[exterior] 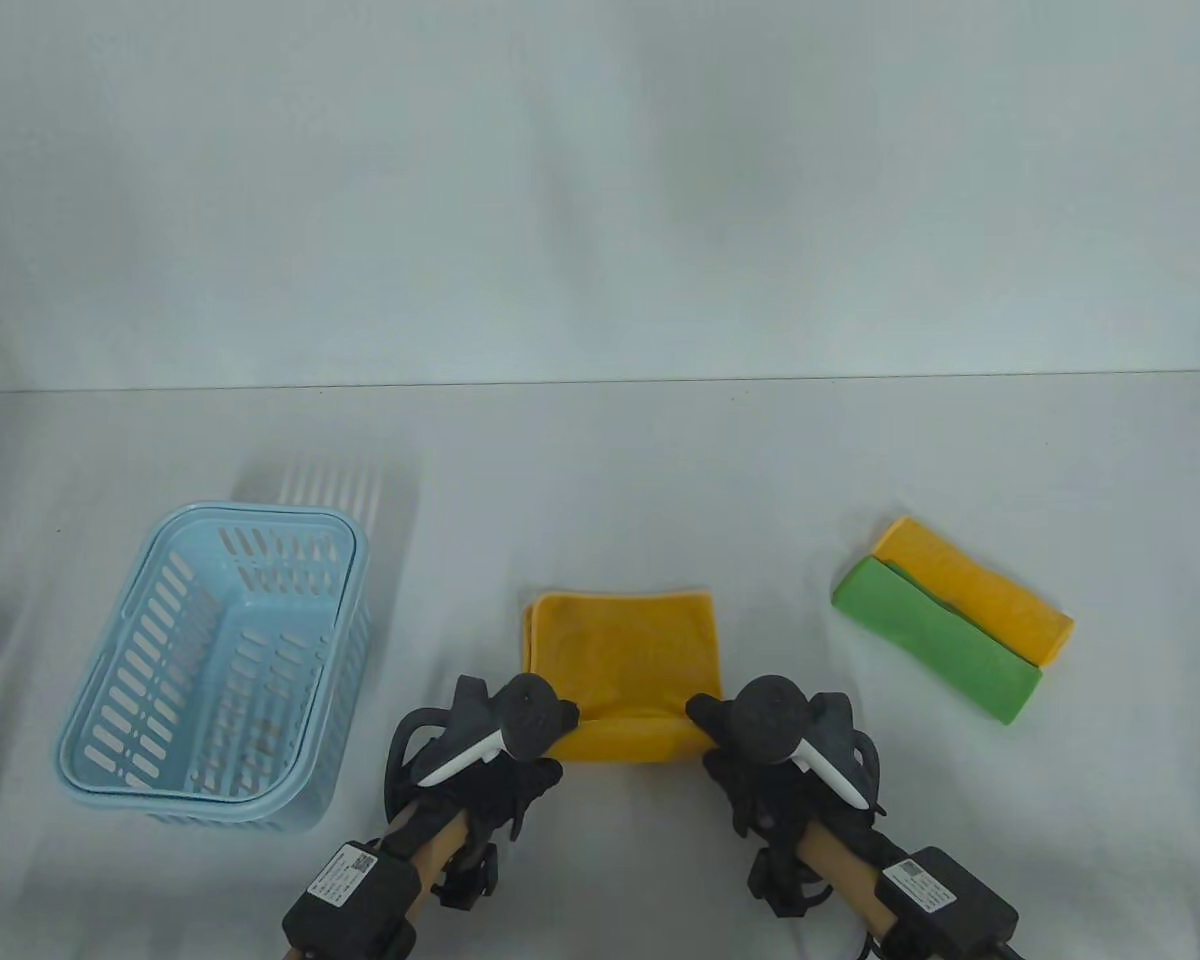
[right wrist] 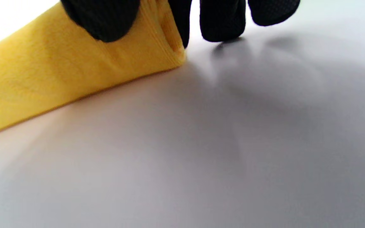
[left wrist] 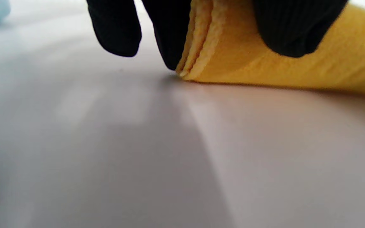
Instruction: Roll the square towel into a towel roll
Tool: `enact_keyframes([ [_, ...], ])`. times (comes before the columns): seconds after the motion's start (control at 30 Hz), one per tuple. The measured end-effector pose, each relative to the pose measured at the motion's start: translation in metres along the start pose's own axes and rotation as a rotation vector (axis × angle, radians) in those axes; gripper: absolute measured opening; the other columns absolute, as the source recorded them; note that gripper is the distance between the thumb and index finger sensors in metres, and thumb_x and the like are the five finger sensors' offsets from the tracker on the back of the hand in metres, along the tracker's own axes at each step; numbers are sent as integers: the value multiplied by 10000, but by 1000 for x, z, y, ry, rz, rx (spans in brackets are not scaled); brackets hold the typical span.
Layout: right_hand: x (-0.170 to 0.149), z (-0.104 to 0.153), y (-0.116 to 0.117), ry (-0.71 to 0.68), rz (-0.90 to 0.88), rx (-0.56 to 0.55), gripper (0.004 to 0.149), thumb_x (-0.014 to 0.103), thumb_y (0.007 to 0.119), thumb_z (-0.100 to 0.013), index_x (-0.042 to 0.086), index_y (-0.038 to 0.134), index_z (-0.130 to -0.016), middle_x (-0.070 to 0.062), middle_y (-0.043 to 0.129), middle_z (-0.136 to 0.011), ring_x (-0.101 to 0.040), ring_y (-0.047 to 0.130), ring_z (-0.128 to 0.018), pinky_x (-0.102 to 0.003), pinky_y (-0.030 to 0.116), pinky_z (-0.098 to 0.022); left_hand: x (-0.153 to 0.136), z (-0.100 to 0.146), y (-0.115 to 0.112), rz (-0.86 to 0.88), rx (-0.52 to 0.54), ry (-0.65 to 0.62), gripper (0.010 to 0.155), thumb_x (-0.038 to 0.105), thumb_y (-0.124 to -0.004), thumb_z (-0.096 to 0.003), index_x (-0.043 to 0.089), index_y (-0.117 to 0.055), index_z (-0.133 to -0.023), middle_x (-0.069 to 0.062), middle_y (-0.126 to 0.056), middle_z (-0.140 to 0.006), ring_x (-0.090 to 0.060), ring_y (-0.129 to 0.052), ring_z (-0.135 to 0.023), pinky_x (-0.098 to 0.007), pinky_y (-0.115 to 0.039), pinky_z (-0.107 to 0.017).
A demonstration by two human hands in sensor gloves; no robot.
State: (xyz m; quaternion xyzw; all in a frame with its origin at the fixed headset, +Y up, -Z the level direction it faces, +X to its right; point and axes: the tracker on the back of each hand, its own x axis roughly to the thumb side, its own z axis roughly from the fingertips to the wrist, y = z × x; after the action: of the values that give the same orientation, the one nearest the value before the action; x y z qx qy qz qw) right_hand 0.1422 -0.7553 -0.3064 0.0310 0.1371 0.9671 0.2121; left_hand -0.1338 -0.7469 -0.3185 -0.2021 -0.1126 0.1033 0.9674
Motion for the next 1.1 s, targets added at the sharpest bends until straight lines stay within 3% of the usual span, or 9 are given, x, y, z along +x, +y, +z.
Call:
enact_keyframes([
  [0.2, -5, 0, -5, 40, -123, -12, 610, 452, 751, -352, 352, 582, -929, 55, 874, -802, -242, 823, -789, -526, 651, -636, -10, 0, 7, 107, 20, 65, 646, 494, -768, -374, 359, -652, -994, 98, -846, -945, -168, -937, -822, -487, -726, -691],
  [0.47, -9, -1, -5, 89, -159, -13, 613, 479, 766, -331, 313, 640, -907, 43, 950, -631, -234, 902, -621, -512, 692, -594, -15, 2, 7, 181, -41, 87, 648, 510, -785, -357, 292, -731, -965, 59, -971, -803, -194, -1033, -654, -482, -783, -621],
  [0.9, -21, -2, -13, 164, -222, -75, 649, 481, 754, -340, 333, 561, -941, 27, 788, -888, -282, 766, -833, -542, 623, -647, -22, 1, 11, 117, 72, 162, 740, 553, -746, -363, 315, -570, -1041, 25, -717, -1030, -227, -857, -875, -502, -705, -687],
  [1.1, -7, 5, -22, 63, -157, -131, 658, 488, 760, -335, 345, 551, -943, 27, 719, -945, -297, 699, -897, -556, 585, -670, -11, 10, 20, 13, 167, 113, 739, 561, -755, -351, 339, -577, -1033, 29, -702, -1044, -232, -843, -897, -508, -697, -694],
])
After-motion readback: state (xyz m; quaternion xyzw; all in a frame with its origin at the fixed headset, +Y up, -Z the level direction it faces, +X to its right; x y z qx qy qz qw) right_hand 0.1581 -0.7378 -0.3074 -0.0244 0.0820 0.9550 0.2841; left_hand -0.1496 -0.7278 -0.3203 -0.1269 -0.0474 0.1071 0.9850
